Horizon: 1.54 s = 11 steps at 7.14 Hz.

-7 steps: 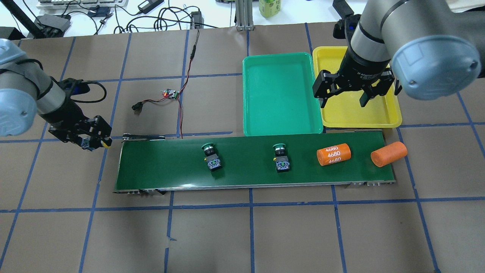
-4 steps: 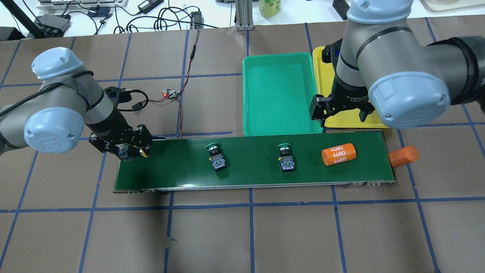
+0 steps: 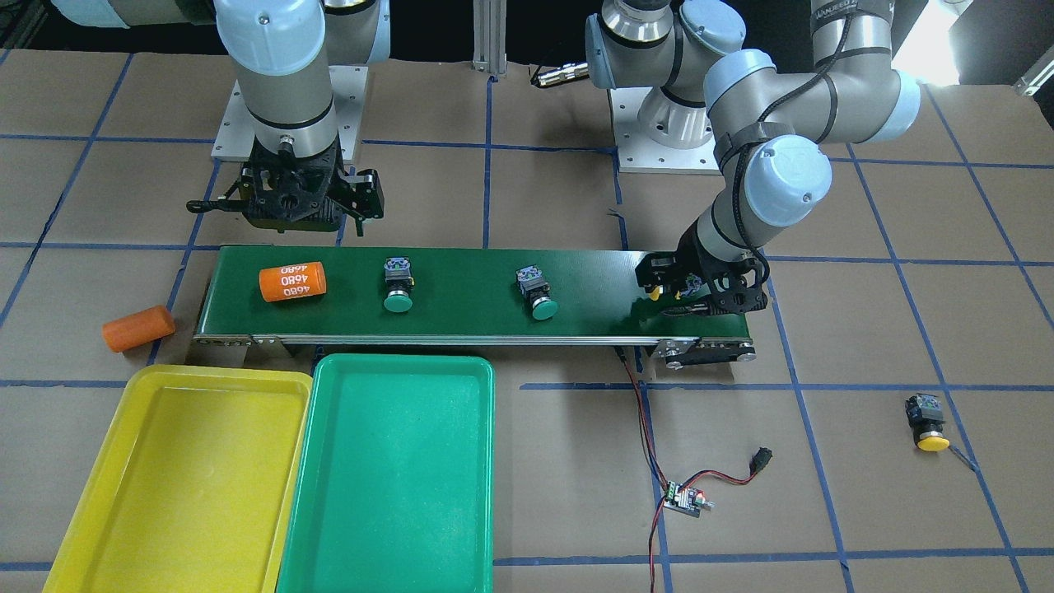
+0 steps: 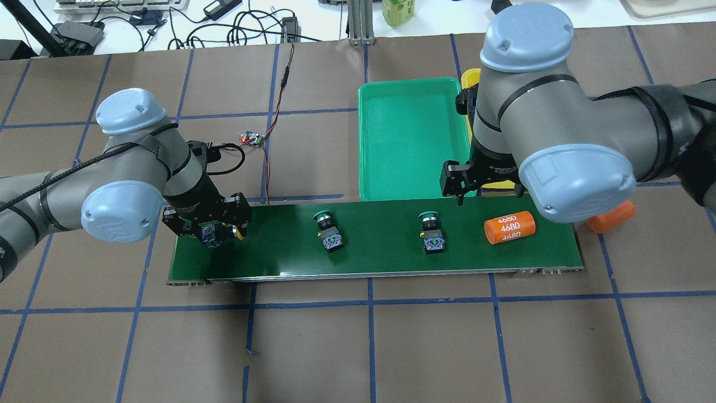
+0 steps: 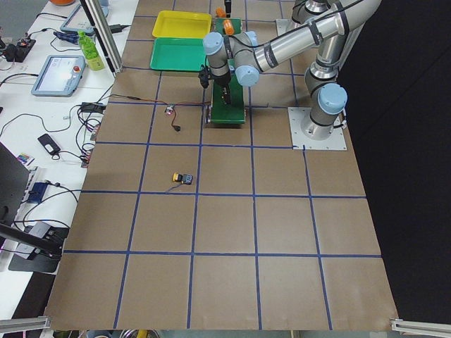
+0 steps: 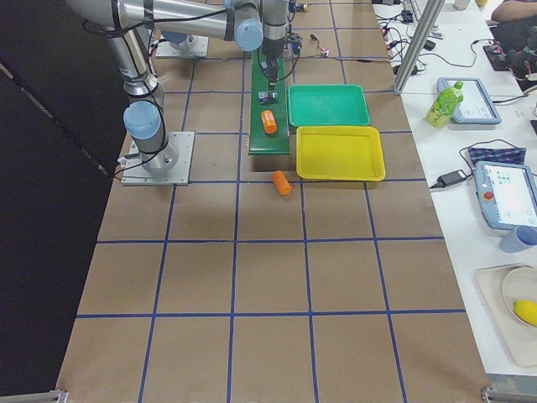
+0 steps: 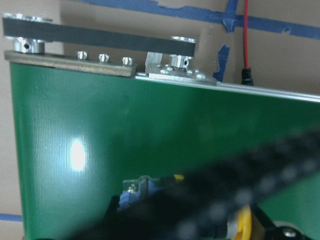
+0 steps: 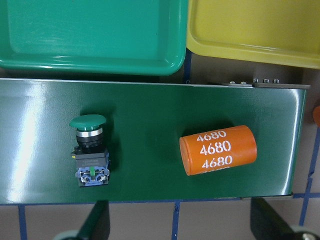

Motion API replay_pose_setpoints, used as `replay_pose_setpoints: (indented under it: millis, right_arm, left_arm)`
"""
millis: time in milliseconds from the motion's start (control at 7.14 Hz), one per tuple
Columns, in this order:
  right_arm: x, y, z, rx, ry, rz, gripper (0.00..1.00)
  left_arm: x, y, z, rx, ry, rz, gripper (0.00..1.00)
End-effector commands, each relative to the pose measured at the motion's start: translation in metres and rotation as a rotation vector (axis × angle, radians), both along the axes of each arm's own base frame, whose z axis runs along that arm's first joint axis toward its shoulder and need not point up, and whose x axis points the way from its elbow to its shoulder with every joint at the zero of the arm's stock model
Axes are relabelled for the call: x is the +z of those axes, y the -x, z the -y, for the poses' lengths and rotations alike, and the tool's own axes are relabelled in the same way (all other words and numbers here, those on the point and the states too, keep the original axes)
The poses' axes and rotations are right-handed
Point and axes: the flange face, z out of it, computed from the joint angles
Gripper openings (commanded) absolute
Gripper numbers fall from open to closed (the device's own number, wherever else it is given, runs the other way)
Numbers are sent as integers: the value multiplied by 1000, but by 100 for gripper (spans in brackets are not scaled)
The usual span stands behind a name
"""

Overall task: Sort buttons by color to trays
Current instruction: 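Place yellow button on belt with left gripper while right gripper lowers, then grasp last yellow button with left gripper while right grasps green button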

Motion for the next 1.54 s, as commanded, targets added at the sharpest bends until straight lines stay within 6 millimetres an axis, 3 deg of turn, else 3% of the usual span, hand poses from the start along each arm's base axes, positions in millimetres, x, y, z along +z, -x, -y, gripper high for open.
replay_pose_setpoints:
  millis: [0,280,420,700,840,980,1120,1400]
  right_arm:
    - [0,-3,-2,-33,0,10,100]
    - [-4,-5,0,-68,-3,18,100]
    - [-6,-5,2,-66,-6,17,100]
    - [-10,-5,1,-56,-18,16,100]
    - [-19,-4,-3,-56,-34,11,100]
    - [-24,-4,-5,-56,-45,10,100]
    - [-24,-4,-5,-56,-45,10,100]
    - [-24,-3,-5,-55,-45,9,100]
  left_arm:
    - [27,-4,12,9,68,10,100]
    - [53,-12,37,3,99,17,100]
    - [60,-40,52,-19,119,22,100]
    - [58,-158,99,-28,149,15,100]
    - [56,-211,123,-117,152,39,100]
    - [50,-274,133,-161,146,63,100]
    - [30,-322,143,-218,152,57,100]
    - [-22,-378,151,-278,174,59,100]
